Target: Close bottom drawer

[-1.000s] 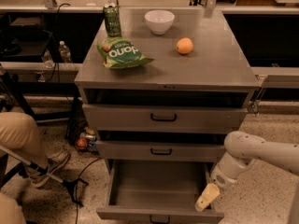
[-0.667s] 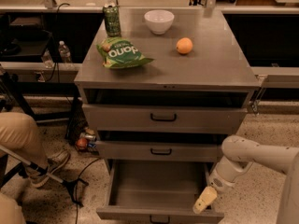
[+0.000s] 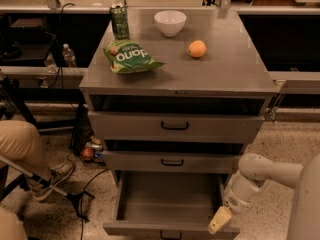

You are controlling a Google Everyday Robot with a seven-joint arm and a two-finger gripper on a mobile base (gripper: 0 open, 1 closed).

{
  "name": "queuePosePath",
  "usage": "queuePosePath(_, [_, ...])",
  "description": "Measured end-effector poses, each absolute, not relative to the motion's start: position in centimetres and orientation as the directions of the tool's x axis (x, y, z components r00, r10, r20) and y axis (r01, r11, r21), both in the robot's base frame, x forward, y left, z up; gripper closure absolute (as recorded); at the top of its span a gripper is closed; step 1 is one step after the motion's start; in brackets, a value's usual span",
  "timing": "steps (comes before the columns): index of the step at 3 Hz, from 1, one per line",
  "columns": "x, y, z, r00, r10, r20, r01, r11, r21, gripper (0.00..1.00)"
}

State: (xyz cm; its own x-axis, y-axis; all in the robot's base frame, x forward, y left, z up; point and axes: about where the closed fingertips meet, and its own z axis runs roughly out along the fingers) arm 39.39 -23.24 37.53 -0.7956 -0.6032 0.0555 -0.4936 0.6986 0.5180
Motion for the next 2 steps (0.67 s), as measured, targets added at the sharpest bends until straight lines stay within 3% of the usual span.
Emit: queuePosePath(2, [38.1, -24.4, 34.4, -0.820, -0.570, 0.059, -0.445, 0.699, 0.559, 0.68])
